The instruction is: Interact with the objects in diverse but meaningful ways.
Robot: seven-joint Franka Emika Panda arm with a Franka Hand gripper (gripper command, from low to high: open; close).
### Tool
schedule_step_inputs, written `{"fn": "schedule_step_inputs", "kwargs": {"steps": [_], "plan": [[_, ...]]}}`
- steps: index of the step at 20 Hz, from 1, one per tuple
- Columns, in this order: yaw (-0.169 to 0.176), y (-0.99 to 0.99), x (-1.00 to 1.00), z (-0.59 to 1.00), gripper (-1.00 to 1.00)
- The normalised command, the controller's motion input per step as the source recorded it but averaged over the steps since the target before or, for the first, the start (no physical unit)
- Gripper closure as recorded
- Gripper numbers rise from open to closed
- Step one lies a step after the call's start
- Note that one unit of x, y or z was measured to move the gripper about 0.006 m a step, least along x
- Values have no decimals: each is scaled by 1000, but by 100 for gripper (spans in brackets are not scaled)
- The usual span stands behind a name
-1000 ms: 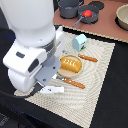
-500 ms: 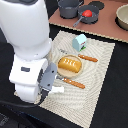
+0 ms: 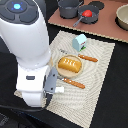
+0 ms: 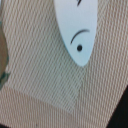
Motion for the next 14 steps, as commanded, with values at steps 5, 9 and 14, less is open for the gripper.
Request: {"fn": "schedule_step_inputs", "kwargs": {"steps": [5, 9, 14], "plan": [[17, -83, 446, -135, -100], [25, -92, 244, -191, -100], [40, -78, 7, -118, -100]]}}
